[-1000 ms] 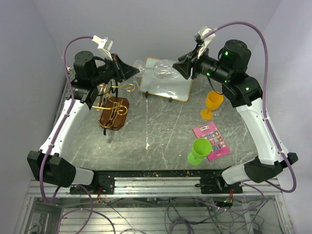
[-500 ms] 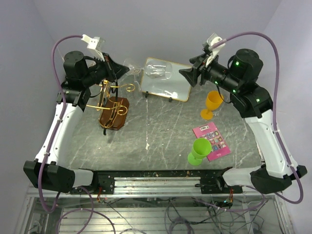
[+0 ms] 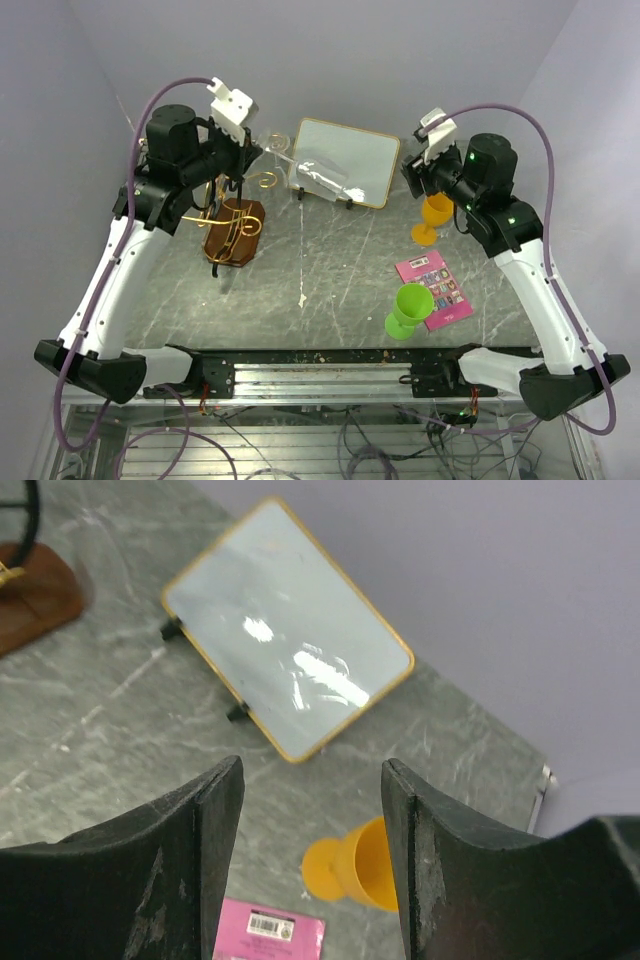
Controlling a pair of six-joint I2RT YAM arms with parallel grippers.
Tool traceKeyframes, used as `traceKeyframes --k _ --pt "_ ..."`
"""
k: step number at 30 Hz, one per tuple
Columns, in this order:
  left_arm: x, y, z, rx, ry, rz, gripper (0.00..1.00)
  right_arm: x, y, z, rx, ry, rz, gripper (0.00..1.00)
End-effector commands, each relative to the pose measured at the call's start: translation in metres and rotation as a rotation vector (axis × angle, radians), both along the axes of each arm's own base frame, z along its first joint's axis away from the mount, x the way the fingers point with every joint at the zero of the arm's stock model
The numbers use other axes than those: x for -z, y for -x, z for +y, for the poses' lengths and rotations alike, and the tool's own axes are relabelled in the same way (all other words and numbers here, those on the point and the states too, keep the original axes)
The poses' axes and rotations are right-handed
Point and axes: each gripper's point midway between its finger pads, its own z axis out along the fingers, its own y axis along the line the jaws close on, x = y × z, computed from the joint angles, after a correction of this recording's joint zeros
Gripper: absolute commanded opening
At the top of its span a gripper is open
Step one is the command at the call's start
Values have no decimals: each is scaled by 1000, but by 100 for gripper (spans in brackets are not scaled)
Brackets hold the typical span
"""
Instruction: Place the wine glass upside down on the wine glass rack
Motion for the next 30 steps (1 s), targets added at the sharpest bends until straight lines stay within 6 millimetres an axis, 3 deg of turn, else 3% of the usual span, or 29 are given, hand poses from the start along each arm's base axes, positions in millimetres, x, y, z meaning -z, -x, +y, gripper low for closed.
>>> traceKeyframes --k 1,5,11,18,20,22,25,30 --pt "-18 11 8 5 -222 -153 7 10 -5 -24 44 14 -35 57" --pt "-11 14 9 7 -367 -192 7 40 -7 -34 37 17 14 57" --pt "-2 18 4 45 -530 -233 7 88 3 -33 -35 22 107 60" --pt "11 15 11 29 -710 -248 7 139 32 -7 -266 11 212 70" --pt "14 13 15 19 -750 -251 7 155 37 -2 -299 1 248 79" --pt "19 11 19 13 -790 -250 7 162 38 -3 -303 7 267 89" --pt "27 8 23 2 -842 -246 7 173 39 -3 -308 6 294 95" --pt "40 5 26 16 -908 -237 7 175 37 -6 -289 6 293 99"
